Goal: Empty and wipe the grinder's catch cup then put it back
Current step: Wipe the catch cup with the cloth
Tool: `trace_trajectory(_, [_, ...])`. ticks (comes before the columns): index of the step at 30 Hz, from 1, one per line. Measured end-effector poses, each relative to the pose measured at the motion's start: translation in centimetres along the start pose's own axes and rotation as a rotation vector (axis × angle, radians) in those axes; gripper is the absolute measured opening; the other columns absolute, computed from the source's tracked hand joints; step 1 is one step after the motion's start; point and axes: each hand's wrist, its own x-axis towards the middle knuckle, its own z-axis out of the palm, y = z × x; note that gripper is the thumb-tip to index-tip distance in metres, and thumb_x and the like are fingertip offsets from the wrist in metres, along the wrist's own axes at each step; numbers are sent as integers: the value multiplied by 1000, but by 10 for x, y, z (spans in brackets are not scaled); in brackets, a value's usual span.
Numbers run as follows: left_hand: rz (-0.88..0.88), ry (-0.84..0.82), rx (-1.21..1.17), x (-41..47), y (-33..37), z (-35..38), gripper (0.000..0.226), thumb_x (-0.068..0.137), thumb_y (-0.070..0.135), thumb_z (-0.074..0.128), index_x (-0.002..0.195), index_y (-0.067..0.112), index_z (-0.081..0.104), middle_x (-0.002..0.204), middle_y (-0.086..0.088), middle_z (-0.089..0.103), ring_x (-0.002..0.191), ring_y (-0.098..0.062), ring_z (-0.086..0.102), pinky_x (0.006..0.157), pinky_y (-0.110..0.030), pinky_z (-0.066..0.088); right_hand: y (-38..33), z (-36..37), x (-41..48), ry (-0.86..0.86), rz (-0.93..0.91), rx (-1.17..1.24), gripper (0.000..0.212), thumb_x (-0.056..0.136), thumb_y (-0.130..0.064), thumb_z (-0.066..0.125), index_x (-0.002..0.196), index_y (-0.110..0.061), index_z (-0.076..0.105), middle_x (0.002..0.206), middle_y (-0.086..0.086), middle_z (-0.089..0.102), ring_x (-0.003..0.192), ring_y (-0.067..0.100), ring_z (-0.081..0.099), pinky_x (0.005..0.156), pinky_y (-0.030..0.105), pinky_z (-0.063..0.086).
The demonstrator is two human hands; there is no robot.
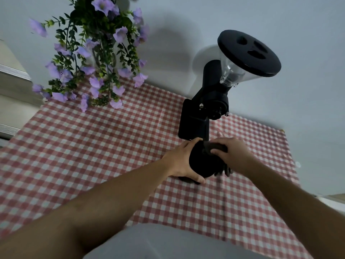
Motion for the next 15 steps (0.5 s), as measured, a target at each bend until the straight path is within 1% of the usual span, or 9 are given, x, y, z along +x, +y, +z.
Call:
trace_trajectory(2, [7,1,-15,-1,-2,-1,130,58,57,87,153,38,0,160,4,20,142,-22,31,109,-49,38,-1,14,-3,-2,-26,-42,33,92,-20,57,124,-25,59,120,-3,63,103,13,59,83,19,45])
trace_trajectory(3, [12,8,-21,-1,-2,-1,129,58,57,87,153,38,1,159,4,21,141,-21,31,109,-49,38,1,16,-6,-46,-40,-66,34,92,-21,56,126,-25,58,123,-2,62,106,14,59,85,20,45])
trace_trajectory(6, [24,31,-26,0,1,1,129,56,56,88,153,38,5,159,4,24,142,-20,30,110,-49,37,8,1,-8,-328,-127,-188,33,92,-20,56,124,-27,59,124,-3,62,111,13,57,96,26,44])
trace_trajectory(7, [26,28,-30,1,1,0,129,56,56,88,153,37,5,159,3,24,143,-20,29,110,-49,37,8,-3,-7,-405,-161,-250,33,91,-20,57,122,-29,60,124,-4,62,112,13,57,98,29,44])
trace_trajectory(8, [28,23,-36,1,2,0,130,56,55,89,154,36,5,160,4,23,143,-19,29,111,-49,36,6,-6,-5,-433,-205,-322,33,91,-19,57,122,-30,60,124,-5,61,113,13,56,99,31,44])
trace_trajectory(10, [23,9,-40,2,1,-1,131,57,54,88,155,34,2,161,4,20,144,-20,27,113,-48,34,1,-7,2,-335,-341,-510,38,91,-15,55,126,-30,57,130,-8,58,119,14,49,101,29,41])
trace_trajectory(12, [8,0,-16,1,1,-2,133,59,56,87,155,32,-1,162,3,16,145,-20,26,114,-47,33,1,-3,7,-217,-467,-667,45,92,-10,49,133,-29,50,142,-12,46,127,16,37,104,30,36])
trace_trajectory(14, [-2,-2,15,2,0,-1,134,59,59,86,155,32,-3,163,2,14,146,-21,26,113,-48,34,7,-2,6,-171,-506,-741,47,94,-9,43,138,-28,44,148,-13,39,125,19,34,103,31,36])
trace_trajectory(15, [-2,1,22,3,0,0,134,58,60,85,155,33,-2,163,2,15,145,-21,27,112,-48,36,10,-1,5,-169,-501,-762,46,95,-10,43,138,-26,44,148,-12,40,124,20,35,102,30,36])
